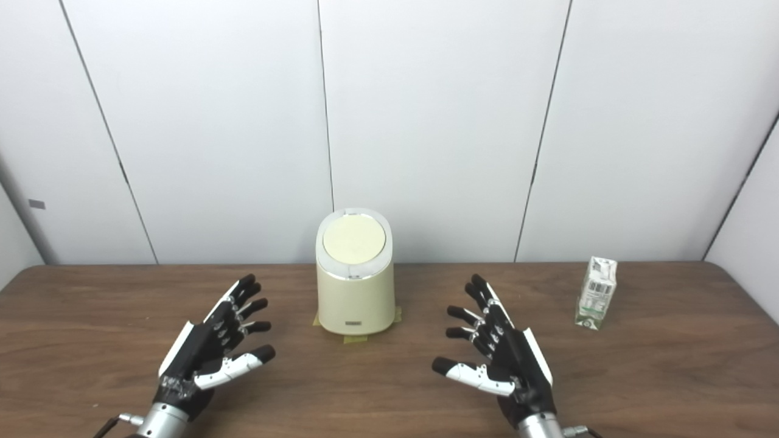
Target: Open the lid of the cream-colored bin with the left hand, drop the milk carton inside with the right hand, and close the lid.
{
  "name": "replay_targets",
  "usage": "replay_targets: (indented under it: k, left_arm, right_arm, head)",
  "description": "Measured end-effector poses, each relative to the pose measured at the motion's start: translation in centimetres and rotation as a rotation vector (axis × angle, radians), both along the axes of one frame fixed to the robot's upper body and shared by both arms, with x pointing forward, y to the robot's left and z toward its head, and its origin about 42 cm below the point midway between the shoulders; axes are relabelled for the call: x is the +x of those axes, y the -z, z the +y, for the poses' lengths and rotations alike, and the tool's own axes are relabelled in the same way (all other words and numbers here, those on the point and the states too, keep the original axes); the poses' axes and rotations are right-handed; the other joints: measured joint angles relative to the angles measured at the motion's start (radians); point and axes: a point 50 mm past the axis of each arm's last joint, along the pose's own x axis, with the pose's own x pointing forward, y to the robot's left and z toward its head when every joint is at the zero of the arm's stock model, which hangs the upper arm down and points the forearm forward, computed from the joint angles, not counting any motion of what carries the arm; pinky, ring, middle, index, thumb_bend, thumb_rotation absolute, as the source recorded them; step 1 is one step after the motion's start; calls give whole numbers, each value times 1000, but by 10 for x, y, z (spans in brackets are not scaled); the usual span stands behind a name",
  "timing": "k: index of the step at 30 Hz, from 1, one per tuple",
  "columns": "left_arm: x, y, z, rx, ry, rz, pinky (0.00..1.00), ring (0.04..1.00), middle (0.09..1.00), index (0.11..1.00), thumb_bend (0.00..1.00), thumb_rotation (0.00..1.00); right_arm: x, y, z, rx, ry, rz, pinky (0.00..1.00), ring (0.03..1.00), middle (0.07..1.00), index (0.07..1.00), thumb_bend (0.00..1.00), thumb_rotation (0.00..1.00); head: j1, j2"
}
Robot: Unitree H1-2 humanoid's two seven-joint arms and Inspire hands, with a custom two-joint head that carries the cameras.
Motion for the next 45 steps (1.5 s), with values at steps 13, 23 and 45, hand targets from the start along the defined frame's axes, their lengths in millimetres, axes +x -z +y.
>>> replay_targets:
  k: [13, 23, 45]
  left_arm:
    - [1, 0, 0, 4, 0, -10, 763, 898, 964, 974, 835, 235]
    - [0, -7, -12, 44, -75, -39, 889, 932, 950, 990, 894, 405]
    - [96, -123, -61, 185, -131, 3, 970, 1000, 1000, 1000, 957, 317]
  right_arm:
    - [0, 0, 0, -3, 0, 0, 666, 805, 945, 947, 802, 172]
    - [1, 2, 0, -3, 0, 6, 675, 810, 949, 949, 799, 174]
    - [5, 5, 0, -35, 1, 15, 670, 786, 942, 946, 798, 188]
  head:
    - [0, -2]
    - [17, -9]
    - [29, -12]
